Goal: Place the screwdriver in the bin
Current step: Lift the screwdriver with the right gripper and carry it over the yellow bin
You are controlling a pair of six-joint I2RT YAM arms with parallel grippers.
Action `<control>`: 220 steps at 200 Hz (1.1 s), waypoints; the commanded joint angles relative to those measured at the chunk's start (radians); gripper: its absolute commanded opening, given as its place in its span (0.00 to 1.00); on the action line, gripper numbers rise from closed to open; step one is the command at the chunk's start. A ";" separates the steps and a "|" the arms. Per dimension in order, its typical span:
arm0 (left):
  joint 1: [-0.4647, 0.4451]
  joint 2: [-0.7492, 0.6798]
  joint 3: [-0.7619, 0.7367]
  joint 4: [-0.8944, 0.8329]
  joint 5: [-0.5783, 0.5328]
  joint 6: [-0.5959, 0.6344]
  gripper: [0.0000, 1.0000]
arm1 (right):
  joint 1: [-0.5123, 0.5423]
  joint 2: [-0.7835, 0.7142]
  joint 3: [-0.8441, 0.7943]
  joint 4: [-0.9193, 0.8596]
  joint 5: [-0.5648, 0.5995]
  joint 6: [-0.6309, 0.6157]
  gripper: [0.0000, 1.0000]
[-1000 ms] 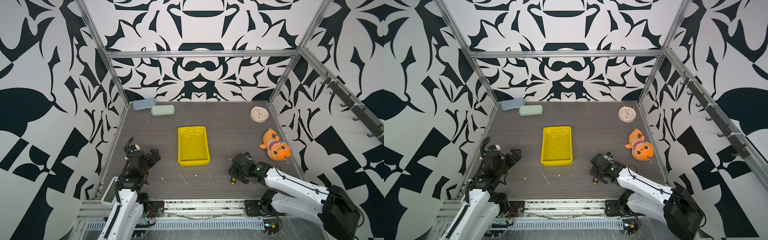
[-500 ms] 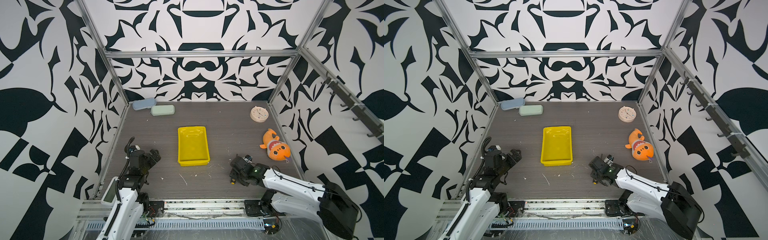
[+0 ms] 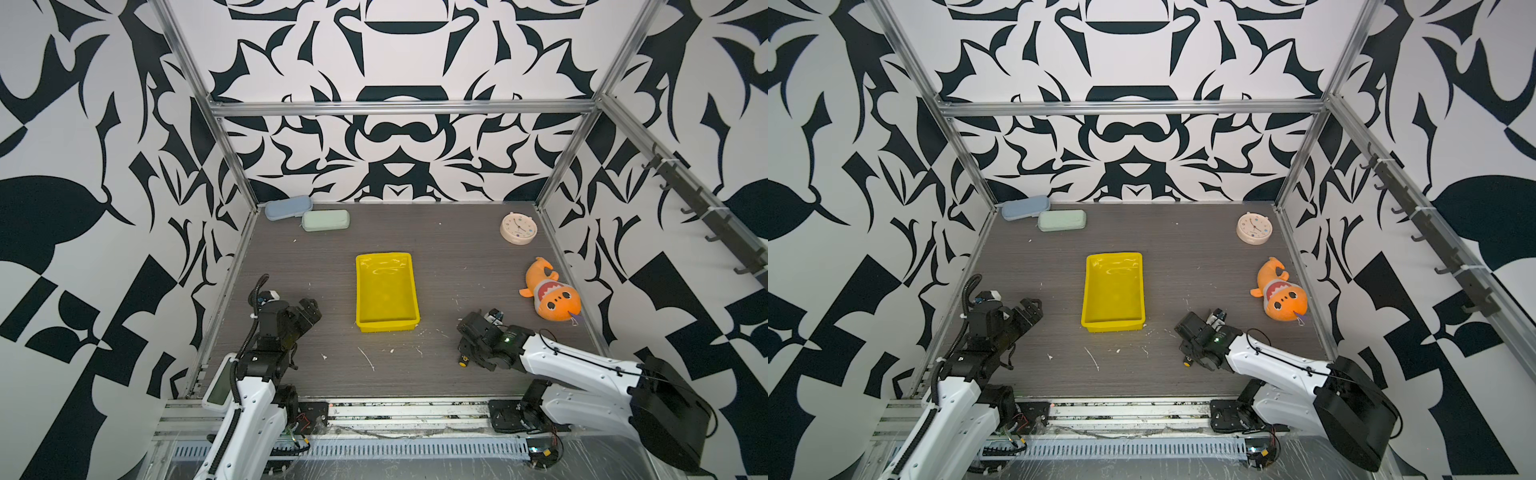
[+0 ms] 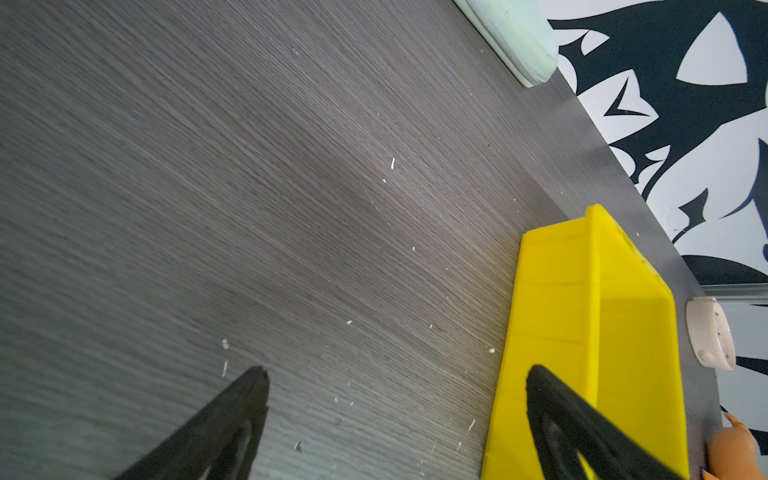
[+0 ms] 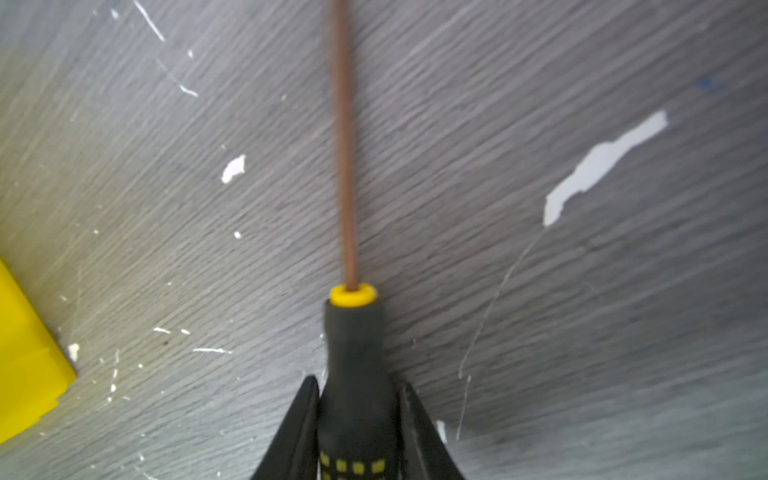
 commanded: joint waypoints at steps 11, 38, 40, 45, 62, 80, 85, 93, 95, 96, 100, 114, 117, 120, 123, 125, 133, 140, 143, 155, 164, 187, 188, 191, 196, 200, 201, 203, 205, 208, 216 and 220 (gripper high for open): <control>-0.001 -0.002 0.015 -0.016 -0.015 -0.013 0.99 | 0.005 0.027 0.060 -0.052 0.015 -0.013 0.24; -0.001 -0.011 0.015 -0.020 -0.015 -0.014 0.99 | 0.007 0.049 0.147 -0.110 0.096 -0.054 0.21; -0.001 -0.013 0.015 -0.019 -0.015 -0.014 0.99 | 0.007 0.050 0.156 -0.117 0.102 -0.058 0.21; -0.001 -0.016 0.013 -0.019 -0.016 -0.015 0.99 | 0.007 0.054 0.179 -0.133 0.116 -0.070 0.20; -0.002 -0.023 0.007 -0.022 -0.026 -0.025 0.99 | 0.007 0.070 0.267 -0.183 0.173 -0.134 0.20; -0.001 -0.021 0.007 -0.021 -0.029 -0.028 0.99 | 0.012 0.100 0.375 -0.236 0.236 -0.217 0.18; -0.002 -0.018 0.008 -0.021 -0.032 -0.030 0.99 | 0.014 0.112 0.408 -0.249 0.251 -0.244 0.18; -0.001 -0.012 0.009 -0.023 -0.034 -0.033 0.99 | 0.024 0.137 0.459 -0.265 0.275 -0.283 0.18; -0.001 -0.009 0.010 -0.023 -0.035 -0.033 0.99 | 0.028 0.145 0.473 -0.270 0.282 -0.293 0.18; -0.001 -0.008 0.010 -0.023 -0.035 -0.033 0.99 | 0.030 0.149 0.480 -0.272 0.284 -0.297 0.18; -0.001 -0.004 0.012 -0.024 -0.035 -0.032 0.99 | 0.037 0.166 0.508 -0.283 0.301 -0.314 0.18; -0.001 0.011 0.017 -0.024 -0.033 -0.033 0.99 | 0.065 0.238 0.608 -0.317 0.343 -0.358 0.18; -0.001 0.016 0.019 -0.025 -0.033 -0.033 0.99 | 0.073 0.260 0.631 -0.321 0.351 -0.364 0.18; -0.001 0.017 0.020 -0.024 -0.033 -0.034 0.99 | 0.081 0.278 0.651 -0.325 0.356 -0.370 0.18; -0.002 0.021 0.020 -0.024 -0.033 -0.034 0.99 | 0.088 0.294 0.671 -0.326 0.361 -0.380 0.18; -0.001 0.023 0.021 -0.024 -0.033 -0.034 0.99 | 0.091 0.306 0.684 -0.326 0.362 -0.385 0.18; -0.001 0.030 0.023 -0.026 -0.034 -0.034 0.99 | 0.111 0.349 0.735 -0.325 0.365 -0.402 0.18; -0.001 0.035 0.025 -0.026 -0.036 -0.035 0.99 | 0.126 0.390 0.776 -0.318 0.361 -0.416 0.18; -0.002 0.036 0.026 -0.025 -0.036 -0.034 0.99 | 0.133 0.407 0.794 -0.315 0.361 -0.422 0.18; -0.002 0.038 0.028 -0.027 -0.039 -0.035 0.99 | 0.152 0.473 0.866 -0.297 0.347 -0.448 0.18; -0.002 0.038 0.027 -0.029 -0.042 -0.036 0.99 | 0.159 0.528 0.916 -0.284 0.336 -0.459 0.18; -0.001 0.031 0.025 -0.030 -0.045 -0.039 0.99 | 0.162 0.661 1.046 -0.274 0.305 -0.482 0.18; -0.001 0.031 0.025 -0.030 -0.045 -0.038 0.99 | 0.162 0.666 1.052 -0.275 0.305 -0.484 0.18; -0.001 0.028 0.023 -0.029 -0.045 -0.039 0.99 | 0.162 0.683 1.070 -0.277 0.300 -0.487 0.17; -0.001 0.027 0.023 -0.029 -0.045 -0.039 0.99 | 0.162 0.711 1.101 -0.281 0.296 -0.493 0.17; -0.001 0.026 0.023 -0.028 -0.046 -0.038 0.99 | 0.162 0.734 1.124 -0.286 0.293 -0.496 0.17; -0.001 0.026 0.023 -0.029 -0.045 -0.039 0.99 | 0.162 0.739 1.131 -0.287 0.293 -0.498 0.17; -0.001 0.024 0.022 -0.029 -0.045 -0.039 0.99 | 0.162 0.750 1.143 -0.289 0.290 -0.501 0.17; -0.001 0.025 0.021 -0.029 -0.045 -0.038 0.99 | 0.161 0.758 1.154 -0.291 0.288 -0.504 0.17; -0.001 0.024 0.021 -0.029 -0.045 -0.039 0.99 | 0.162 0.776 1.172 -0.295 0.286 -0.508 0.17; -0.001 0.021 0.021 -0.028 -0.045 -0.038 0.99 | 0.162 0.815 1.215 -0.306 0.275 -0.513 0.17; -0.001 0.022 0.021 -0.027 -0.046 -0.039 0.99 | 0.162 0.839 1.234 -0.314 0.271 -0.513 0.17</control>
